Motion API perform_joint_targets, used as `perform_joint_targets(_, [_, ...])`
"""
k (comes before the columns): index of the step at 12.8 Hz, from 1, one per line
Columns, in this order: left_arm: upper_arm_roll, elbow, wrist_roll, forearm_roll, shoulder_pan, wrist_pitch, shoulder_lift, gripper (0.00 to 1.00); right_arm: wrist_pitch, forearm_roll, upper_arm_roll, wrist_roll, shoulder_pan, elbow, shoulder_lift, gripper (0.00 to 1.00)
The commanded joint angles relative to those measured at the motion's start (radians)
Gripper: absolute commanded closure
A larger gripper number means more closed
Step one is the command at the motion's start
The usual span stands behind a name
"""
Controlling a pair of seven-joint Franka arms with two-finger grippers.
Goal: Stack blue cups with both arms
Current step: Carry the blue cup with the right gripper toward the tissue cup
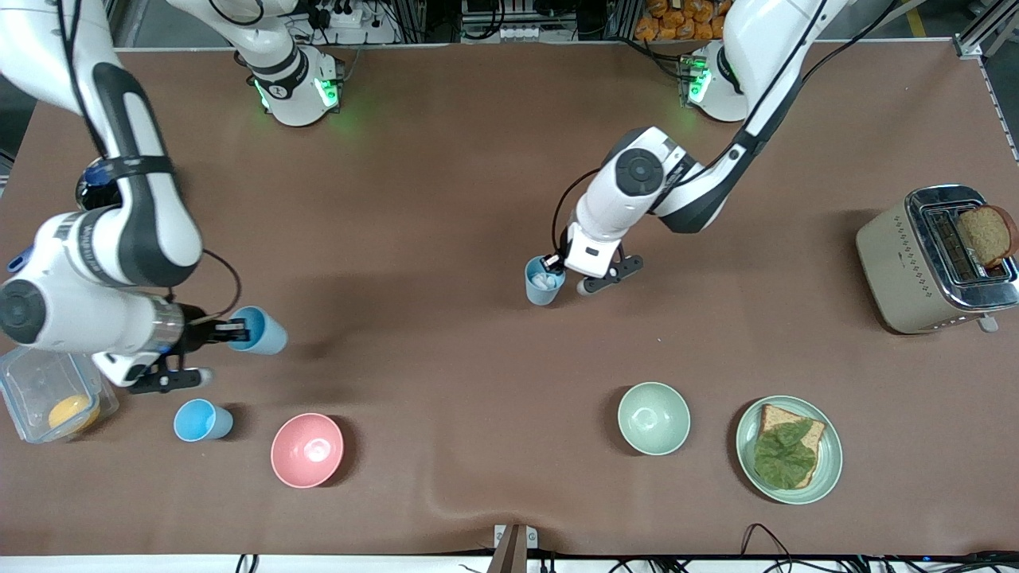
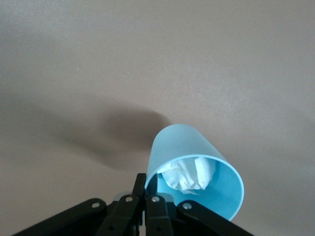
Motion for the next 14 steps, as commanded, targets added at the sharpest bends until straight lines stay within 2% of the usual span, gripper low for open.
perform_joint_targets(1, [0.006, 0.06, -0.132, 0.126, -0.032, 0.005, 0.067, 1.0, -0.065, 0.012, -0.007, 0.185, 0.084, -0.008, -0.075, 1.0])
perform_joint_targets(3, [0.006, 0.079, -0.171, 0.143, -0.046, 0.005, 0.084, 1.0, -0.085, 0.001, -0.007, 0.3, 0.138, -0.009, -0.103, 1.0])
perform_joint_targets(6, [0.008, 0.123, -0.176, 0.14, -0.093, -0.002, 0.129, 1.0, -0.12, 0.007, -0.007, 0.358, 0.153, -0.009, -0.109, 1.0])
perform_joint_targets(8, [0.006, 0.137, -0.165, 0.143, -0.095, -0.028, 0.151, 1.0, -0.156, 0.015, 0.0, 0.491, 0.185, -0.012, -0.107, 1.0])
perform_joint_targets(12, [0.006, 0.184, -0.153, 0.143, -0.133, -0.197, 0.156, 1.0, -0.162, 0.015, 0.0, 0.743, 0.3, -0.02, -0.126, 1.0])
perform_joint_targets(13, [0.006, 0.197, -0.15, 0.143, -0.135, -0.229, 0.156, 0.83, -0.156, 0.015, 0.0, 0.777, 0.316, -0.02, -0.126, 1.0])
perform_joint_targets(14, [0.006, 0.198, -0.143, 0.143, -0.135, -0.238, 0.154, 0.22, -0.148, 0.015, 0.0, 0.806, 0.327, -0.022, -0.123, 1.0])
